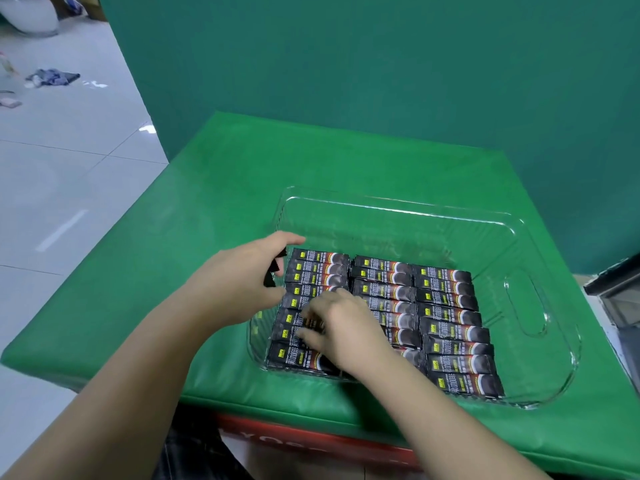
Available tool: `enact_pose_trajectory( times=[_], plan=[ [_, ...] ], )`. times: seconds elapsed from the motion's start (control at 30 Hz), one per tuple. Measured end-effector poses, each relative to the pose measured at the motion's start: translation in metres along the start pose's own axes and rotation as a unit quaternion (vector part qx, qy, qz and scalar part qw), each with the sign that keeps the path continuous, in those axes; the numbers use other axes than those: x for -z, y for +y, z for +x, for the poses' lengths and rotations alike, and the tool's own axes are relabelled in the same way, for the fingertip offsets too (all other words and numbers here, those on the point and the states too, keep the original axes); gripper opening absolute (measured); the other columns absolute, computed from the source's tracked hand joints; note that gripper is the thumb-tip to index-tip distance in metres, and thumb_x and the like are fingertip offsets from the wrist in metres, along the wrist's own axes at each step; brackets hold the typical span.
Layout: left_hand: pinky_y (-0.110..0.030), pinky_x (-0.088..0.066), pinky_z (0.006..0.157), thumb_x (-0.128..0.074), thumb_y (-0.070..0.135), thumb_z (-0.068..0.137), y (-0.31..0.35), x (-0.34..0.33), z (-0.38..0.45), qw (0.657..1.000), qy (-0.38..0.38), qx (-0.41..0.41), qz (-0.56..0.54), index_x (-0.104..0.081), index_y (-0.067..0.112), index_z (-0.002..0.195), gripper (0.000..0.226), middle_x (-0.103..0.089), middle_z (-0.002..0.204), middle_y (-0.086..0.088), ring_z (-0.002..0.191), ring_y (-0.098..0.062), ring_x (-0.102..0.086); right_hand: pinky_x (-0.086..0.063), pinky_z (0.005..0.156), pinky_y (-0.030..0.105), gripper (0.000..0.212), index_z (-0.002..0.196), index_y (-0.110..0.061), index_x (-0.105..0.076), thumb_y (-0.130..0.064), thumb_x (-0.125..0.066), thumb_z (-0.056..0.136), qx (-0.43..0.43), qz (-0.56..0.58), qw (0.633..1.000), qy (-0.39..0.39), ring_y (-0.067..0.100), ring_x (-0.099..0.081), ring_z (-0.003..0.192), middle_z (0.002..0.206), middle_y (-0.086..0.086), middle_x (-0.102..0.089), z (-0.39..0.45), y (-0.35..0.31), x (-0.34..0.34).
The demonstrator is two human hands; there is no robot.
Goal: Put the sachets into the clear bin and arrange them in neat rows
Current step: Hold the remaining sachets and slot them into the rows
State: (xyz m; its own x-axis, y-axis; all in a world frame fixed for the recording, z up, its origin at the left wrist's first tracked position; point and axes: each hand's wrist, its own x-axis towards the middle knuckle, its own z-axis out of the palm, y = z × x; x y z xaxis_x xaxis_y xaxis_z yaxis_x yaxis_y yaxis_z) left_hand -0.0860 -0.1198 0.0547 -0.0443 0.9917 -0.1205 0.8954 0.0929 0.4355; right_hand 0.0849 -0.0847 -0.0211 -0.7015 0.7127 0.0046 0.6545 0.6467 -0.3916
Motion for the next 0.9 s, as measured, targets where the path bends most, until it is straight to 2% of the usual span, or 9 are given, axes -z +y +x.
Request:
enact_pose_trajectory(
  times=[0.1, 0.17, 0.23, 0.3, 0.43, 0.5, 0.6, 0.73, 0.9],
  plan=[
    [-0.025, -0.04, 0.06, -0.064, 0.021, 0.082, -0.001, -0.001, 0.001, 1.0, 0.004, -0.005, -0.008, -0.026, 0.048, 0.138, 0.073, -0.051, 0.092, 0.018, 0.06, -0.005, -0.049, -0.043, 0.073, 0.023, 0.008, 0.086, -0.027, -0.066, -0.031, -0.061, 0.09, -0.071, 0.284, 0.954, 0.058, 0.006, -0.054, 0.081, 0.084, -0.007, -0.064, 0.004, -0.017, 0.022],
    [-0.022, -0.039, 0.059, -0.065, 0.018, 0.081, -0.002, -0.002, 0.001, 0.998, 0.01, -0.017, -0.059, -0.029, 0.046, 0.138, 0.073, -0.054, 0.09, 0.017, 0.059, -0.002, -0.049, -0.04, 0.064, 0.024, 0.016, 0.076, -0.032, -0.064, -0.024, -0.062, 0.09, -0.071, 0.387, 0.917, 0.071, 0.007, -0.05, 0.068, 0.078, 0.007, -0.065, 0.008, -0.027, 0.035],
    [-0.019, -0.039, 0.058, -0.067, 0.014, 0.082, -0.005, 0.0, -0.003, 0.99, 0.041, -0.027, -0.135, -0.033, 0.046, 0.134, 0.07, -0.059, 0.084, 0.015, 0.057, -0.001, -0.048, -0.04, 0.064, 0.028, 0.02, 0.074, -0.034, -0.063, -0.021, -0.062, 0.09, -0.058, 0.402, 0.911, 0.072, 0.011, -0.048, 0.067, 0.083, 0.013, -0.066, 0.011, -0.032, 0.044],
    [-0.015, -0.041, 0.06, -0.069, 0.014, 0.084, -0.008, 0.008, -0.01, 0.967, 0.117, -0.007, -0.224, -0.036, 0.045, 0.128, 0.063, -0.062, 0.083, 0.013, 0.057, 0.0, -0.05, -0.045, 0.07, 0.029, 0.02, 0.076, -0.035, -0.063, -0.02, -0.061, 0.09, -0.058, 0.397, 0.912, 0.083, 0.015, -0.053, 0.07, 0.085, 0.008, -0.068, 0.011, -0.032, 0.047],
    [-0.015, -0.048, 0.055, -0.062, 0.01, 0.091, -0.032, 0.022, -0.015, 0.866, 0.316, 0.067, -0.381, -0.04, 0.033, 0.126, 0.047, -0.059, 0.084, 0.004, 0.053, -0.005, -0.055, -0.044, 0.065, 0.021, 0.014, 0.08, -0.028, -0.066, -0.021, -0.061, 0.09, -0.072, 0.395, 0.911, 0.096, 0.005, -0.05, 0.065, 0.077, 0.003, -0.065, 0.002, -0.023, 0.046],
    [-0.022, -0.05, 0.059, -0.057, 0.01, 0.094, -0.051, 0.013, -0.011, 0.85, 0.361, 0.105, -0.37, -0.04, 0.031, 0.126, 0.042, -0.059, 0.087, 0.003, 0.054, -0.01, -0.057, -0.044, 0.066, 0.02, 0.012, 0.082, -0.025, -0.067, -0.02, -0.06, 0.09, -0.082, 0.398, 0.909, 0.097, 0.008, -0.052, 0.066, 0.078, 0.004, -0.066, -0.002, -0.02, 0.044],
    [-0.036, -0.047, 0.076, -0.055, 0.015, 0.096, -0.078, -0.019, -0.005, 0.844, 0.383, 0.178, -0.33, -0.039, 0.024, 0.134, 0.042, -0.055, 0.085, 0.005, 0.066, -0.013, -0.051, -0.045, 0.068, 0.011, 0.011, 0.084, -0.026, -0.067, -0.021, -0.059, 0.091, -0.098, 0.396, 0.908, 0.09, 0.01, -0.06, 0.078, 0.085, 0.002, -0.069, -0.007, -0.017, 0.041],
    [-0.037, -0.043, 0.081, -0.059, 0.014, 0.093, -0.093, -0.058, -0.005, 0.812, 0.433, 0.22, -0.325, -0.031, 0.018, 0.141, 0.056, -0.054, 0.088, 0.001, 0.074, -0.012, -0.051, -0.044, 0.067, 0.008, 0.013, 0.083, -0.028, -0.066, -0.021, -0.058, 0.091, -0.101, 0.382, 0.914, 0.088, 0.008, -0.059, 0.08, 0.087, 0.002, -0.068, -0.011, -0.017, 0.038],
    [-0.043, -0.047, 0.085, -0.066, 0.022, 0.089, -0.105, -0.108, -0.017, 0.855, 0.35, 0.268, -0.273, -0.031, 0.019, 0.143, 0.065, -0.06, 0.107, -0.006, 0.096, -0.029, -0.058, -0.046, 0.069, 0.017, 0.014, 0.081, -0.028, -0.066, -0.022, -0.058, 0.092, -0.102, 0.373, 0.918, 0.091, 0.011, -0.059, 0.078, 0.084, 0.002, -0.067, -0.017, -0.012, 0.037]
  ],
)
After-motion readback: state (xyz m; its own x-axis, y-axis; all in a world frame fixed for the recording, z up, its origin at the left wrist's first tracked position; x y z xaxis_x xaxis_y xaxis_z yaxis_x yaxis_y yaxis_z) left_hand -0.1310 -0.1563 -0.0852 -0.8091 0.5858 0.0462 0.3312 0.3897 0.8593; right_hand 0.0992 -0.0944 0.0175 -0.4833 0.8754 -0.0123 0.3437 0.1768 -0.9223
